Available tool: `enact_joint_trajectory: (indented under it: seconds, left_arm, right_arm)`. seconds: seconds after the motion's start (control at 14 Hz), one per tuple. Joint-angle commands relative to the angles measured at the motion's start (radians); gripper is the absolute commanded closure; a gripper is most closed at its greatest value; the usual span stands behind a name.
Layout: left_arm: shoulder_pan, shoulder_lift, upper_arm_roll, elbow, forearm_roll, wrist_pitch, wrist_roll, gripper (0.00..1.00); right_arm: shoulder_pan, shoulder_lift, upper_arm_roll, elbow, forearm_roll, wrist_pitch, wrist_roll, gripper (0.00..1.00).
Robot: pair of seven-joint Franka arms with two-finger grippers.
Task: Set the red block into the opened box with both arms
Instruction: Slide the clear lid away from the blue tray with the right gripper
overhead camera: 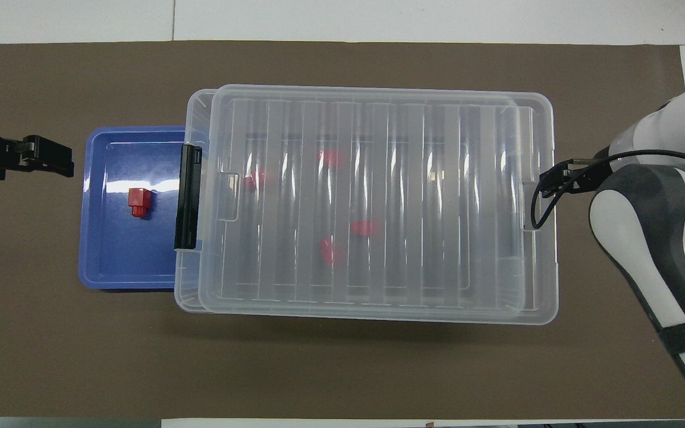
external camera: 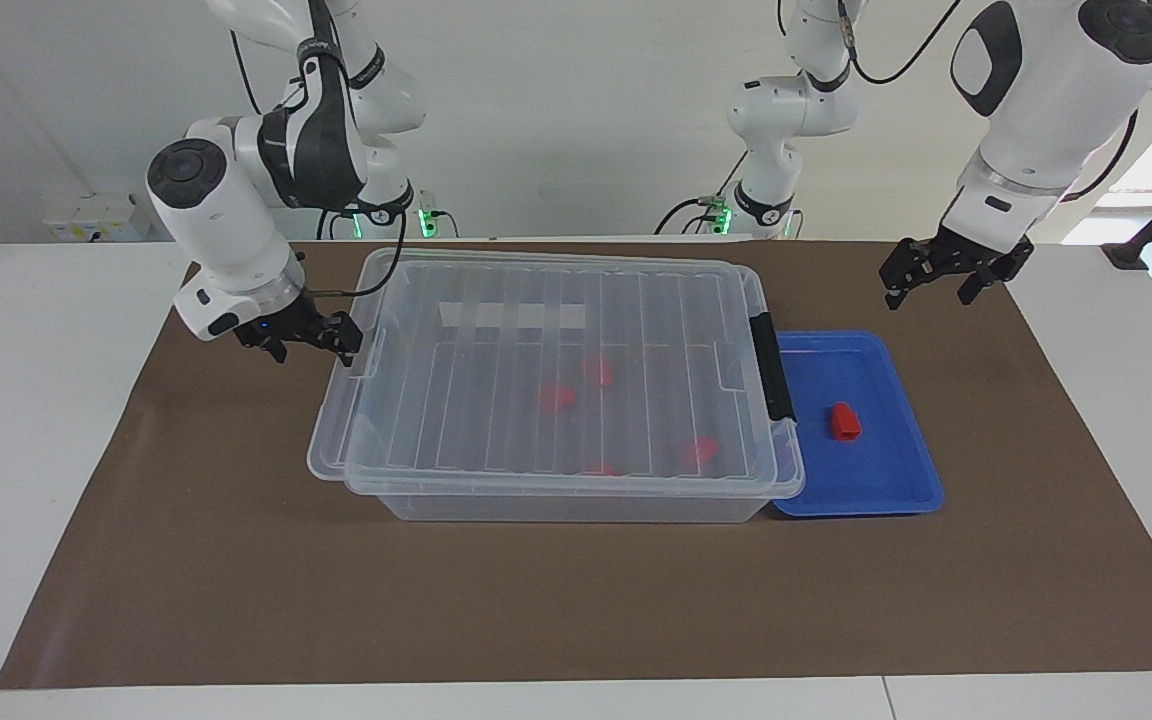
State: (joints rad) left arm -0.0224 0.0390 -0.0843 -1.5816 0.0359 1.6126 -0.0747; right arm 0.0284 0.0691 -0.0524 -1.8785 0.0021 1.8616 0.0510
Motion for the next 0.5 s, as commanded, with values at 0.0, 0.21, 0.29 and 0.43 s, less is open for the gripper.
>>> enact_joint_trajectory:
  seconds: [0.0, 0.21, 0.29, 0.43]
  left_arm:
    - [-0.001, -0.033, 0.005, -0.054, 0.015, 0.038, 0.001, 0.0]
    - [0.002, -0.073, 0.008, -0.17, 0.015, 0.183, 0.003, 0.0]
    - [0.006, -0.079, 0.008, -0.207, 0.015, 0.229, 0.004, 0.0]
    - [0.012, -0.076, 0.009, -0.265, 0.015, 0.306, 0.004, 0.0]
  right_arm:
    - [-0.016, -0.025, -0.027, -0.03, -0.001, 0.017, -0.071, 0.0]
    - [-0.016, -0.025, -0.063, -0.03, -0.001, 0.016, -0.114, 0.0]
    - [-0.016, -0.025, -0.075, -0.03, -0.001, 0.016, -0.135, 0.0]
    - [-0.016, -0.023, -0.096, -0.03, -0.001, 0.021, -0.169, 0.0]
